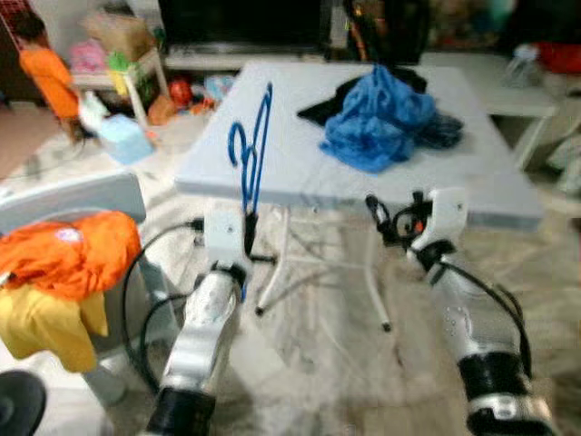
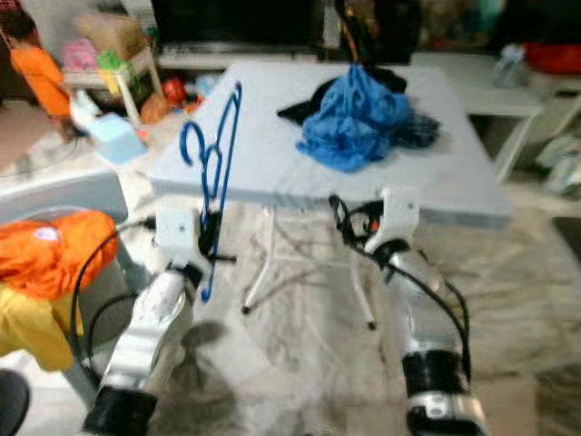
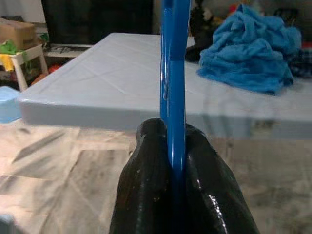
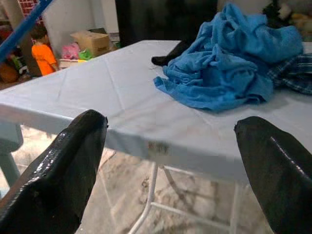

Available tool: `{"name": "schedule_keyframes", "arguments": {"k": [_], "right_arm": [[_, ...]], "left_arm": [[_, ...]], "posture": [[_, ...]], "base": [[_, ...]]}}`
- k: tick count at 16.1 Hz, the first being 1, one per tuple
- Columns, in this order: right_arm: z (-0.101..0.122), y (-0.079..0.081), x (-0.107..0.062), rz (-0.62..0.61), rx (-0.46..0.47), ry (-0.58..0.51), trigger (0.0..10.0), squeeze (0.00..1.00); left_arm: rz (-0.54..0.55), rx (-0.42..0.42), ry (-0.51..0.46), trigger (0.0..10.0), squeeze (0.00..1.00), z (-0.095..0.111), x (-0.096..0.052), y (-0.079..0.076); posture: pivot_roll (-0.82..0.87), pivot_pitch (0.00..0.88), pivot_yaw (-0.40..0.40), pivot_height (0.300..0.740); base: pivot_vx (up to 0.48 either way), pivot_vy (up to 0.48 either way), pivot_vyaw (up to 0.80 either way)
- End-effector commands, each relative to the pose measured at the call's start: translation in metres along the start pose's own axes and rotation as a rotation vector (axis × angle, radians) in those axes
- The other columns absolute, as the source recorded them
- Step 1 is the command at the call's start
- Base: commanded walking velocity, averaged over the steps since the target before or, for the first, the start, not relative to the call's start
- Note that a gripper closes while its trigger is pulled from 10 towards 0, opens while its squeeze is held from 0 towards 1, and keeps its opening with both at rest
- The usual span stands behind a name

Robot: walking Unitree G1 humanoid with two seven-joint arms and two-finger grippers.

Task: Hang hanger

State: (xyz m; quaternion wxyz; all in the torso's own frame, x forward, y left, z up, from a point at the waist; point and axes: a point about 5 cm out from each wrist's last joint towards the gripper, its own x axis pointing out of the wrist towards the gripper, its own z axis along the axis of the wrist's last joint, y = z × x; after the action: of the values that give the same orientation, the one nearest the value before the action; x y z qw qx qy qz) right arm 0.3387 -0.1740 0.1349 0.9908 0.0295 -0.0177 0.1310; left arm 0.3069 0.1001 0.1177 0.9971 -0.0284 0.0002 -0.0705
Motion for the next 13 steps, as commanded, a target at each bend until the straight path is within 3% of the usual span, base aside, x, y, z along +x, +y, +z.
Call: {"name": "schedule_keyframes", "arguments": {"k": [1,3,11,13], "right_arm": [[0.004,0.005,0.0035,0.025,-0.006,-0.011,10.0,0.0],[0.004,0.0062,0.0042,0.031,-0.006,-0.01,10.0,0.0],[0.0014,0.0091,0.0045,0.052,-0.013,0.006,10.0,0.0],[-0.0008,0.0121,0.0049,0.084,-0.127,0.03,10.0,0.0]], "left_arm": [[0.01,0.004,-0.014,10.0,0.0,0.0039,0.0015,0.0027],[0.011,0.003,-0.01,10.0,0.0,0.003,0.0015,0.0028],[0.011,-0.014,-0.004,10.0,0.0,0.0011,0.0021,0.0032],[-0.023,0.018,0.04,10.0,0.0,-0.0005,0.0039,0.0046]], "posture": [[-0.12,0.0,0.01,0.74],[-0.12,0.0,0.008,0.74],[-0.13,0.0,0.009,0.74],[-0.12,0.0,0.013,0.74]], "base": [[-0.289,0.0,0.0],[-0.289,0.0,0.0],[0.0,0.0,0.0],[0.0,0.0,0.0]]}}
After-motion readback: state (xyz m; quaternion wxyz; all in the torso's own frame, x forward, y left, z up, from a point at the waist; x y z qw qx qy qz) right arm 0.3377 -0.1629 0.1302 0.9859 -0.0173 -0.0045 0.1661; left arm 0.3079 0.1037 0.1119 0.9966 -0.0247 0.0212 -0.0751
